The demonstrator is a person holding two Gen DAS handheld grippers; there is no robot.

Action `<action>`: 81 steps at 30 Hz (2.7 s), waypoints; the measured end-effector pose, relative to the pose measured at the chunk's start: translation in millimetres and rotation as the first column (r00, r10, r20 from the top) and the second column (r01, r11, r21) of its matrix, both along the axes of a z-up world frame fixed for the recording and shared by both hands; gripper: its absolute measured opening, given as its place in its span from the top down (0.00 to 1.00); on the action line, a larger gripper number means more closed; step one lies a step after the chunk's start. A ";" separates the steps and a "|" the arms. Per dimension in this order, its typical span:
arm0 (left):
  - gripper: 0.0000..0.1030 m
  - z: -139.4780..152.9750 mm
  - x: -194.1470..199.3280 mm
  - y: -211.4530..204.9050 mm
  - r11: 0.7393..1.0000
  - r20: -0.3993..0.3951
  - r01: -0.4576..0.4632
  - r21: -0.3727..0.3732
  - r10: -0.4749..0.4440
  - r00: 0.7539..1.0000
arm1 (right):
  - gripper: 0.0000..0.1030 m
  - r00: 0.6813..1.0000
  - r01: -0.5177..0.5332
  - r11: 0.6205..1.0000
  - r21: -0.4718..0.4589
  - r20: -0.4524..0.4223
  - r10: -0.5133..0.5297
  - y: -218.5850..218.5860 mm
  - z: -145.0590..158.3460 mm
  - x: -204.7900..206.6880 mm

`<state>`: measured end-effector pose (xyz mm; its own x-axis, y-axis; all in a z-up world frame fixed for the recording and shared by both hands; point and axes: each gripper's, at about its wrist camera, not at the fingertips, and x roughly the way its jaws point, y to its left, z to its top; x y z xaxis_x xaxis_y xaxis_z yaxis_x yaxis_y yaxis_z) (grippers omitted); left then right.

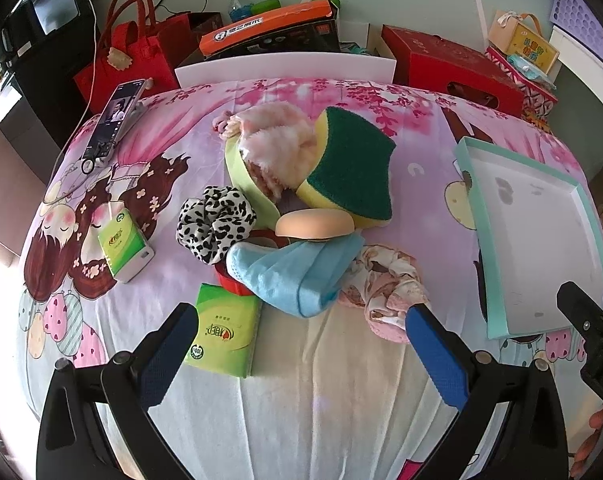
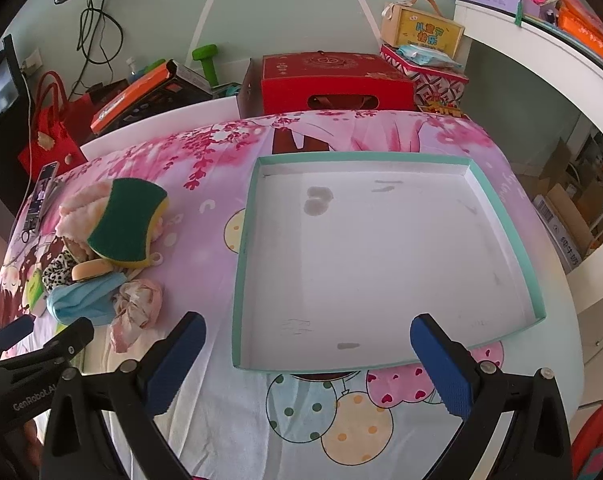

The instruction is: Organize soft objects

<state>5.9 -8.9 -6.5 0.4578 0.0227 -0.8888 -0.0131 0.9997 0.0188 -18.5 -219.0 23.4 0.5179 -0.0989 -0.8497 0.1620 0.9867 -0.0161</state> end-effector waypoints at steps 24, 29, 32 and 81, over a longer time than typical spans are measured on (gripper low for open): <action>0.00 -3.3 -0.1 1.1 1.000 -0.013 -0.014 -0.001 0.014 1.000 | 0.00 1.000 -0.001 1.000 0.002 -0.001 0.001 0.9 -0.4 0.1; 0.00 -3.2 -0.2 0.8 1.000 -0.016 -0.017 -0.004 0.017 1.000 | 0.00 1.000 -0.001 1.000 0.002 -0.001 0.001 0.9 -0.4 0.1; 0.00 -3.1 0.1 0.7 1.000 -0.018 -0.018 -0.004 0.018 1.000 | 0.00 1.000 -0.001 1.000 0.002 0.000 0.001 1.1 -0.3 0.0; 0.00 -27.0 -3.4 80.5 0.976 -0.090 -0.205 -0.075 0.198 0.976 | 0.10 0.981 -0.187 0.966 0.176 -0.023 0.194 88.1 -26.6 33.8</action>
<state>2.5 71.6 -33.5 0.3773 0.0315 -0.9256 -0.2164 0.9748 -0.0550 15.3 -130.9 -3.2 0.4789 0.1477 -0.8654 -0.0267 0.9877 0.1538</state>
